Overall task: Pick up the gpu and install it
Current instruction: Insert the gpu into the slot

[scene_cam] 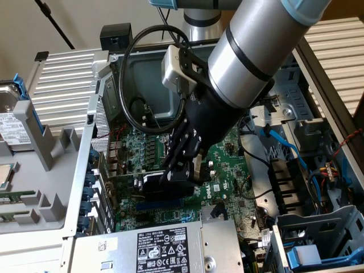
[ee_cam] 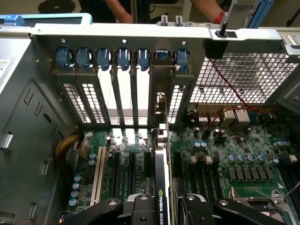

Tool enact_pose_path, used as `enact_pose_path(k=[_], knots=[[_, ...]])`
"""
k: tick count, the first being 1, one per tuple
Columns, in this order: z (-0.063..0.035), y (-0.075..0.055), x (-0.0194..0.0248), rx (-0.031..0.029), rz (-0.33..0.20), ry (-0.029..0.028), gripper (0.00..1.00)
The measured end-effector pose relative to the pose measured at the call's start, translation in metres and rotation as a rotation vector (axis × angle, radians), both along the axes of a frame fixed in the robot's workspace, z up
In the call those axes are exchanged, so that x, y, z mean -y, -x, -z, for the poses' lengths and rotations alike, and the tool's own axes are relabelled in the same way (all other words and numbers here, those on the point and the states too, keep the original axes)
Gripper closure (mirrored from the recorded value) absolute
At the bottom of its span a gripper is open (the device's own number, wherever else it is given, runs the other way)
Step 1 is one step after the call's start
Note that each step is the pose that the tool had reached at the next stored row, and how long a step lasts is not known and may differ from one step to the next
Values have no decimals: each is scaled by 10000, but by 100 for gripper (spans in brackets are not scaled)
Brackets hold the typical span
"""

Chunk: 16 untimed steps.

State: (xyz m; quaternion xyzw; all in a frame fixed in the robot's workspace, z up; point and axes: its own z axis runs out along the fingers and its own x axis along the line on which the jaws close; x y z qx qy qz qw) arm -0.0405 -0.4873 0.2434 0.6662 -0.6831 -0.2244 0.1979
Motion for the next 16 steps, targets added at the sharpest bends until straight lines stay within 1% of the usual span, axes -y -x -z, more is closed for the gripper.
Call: enact_pose_path(k=[16], knots=[[30,1,0,-10,0,-2,74]])
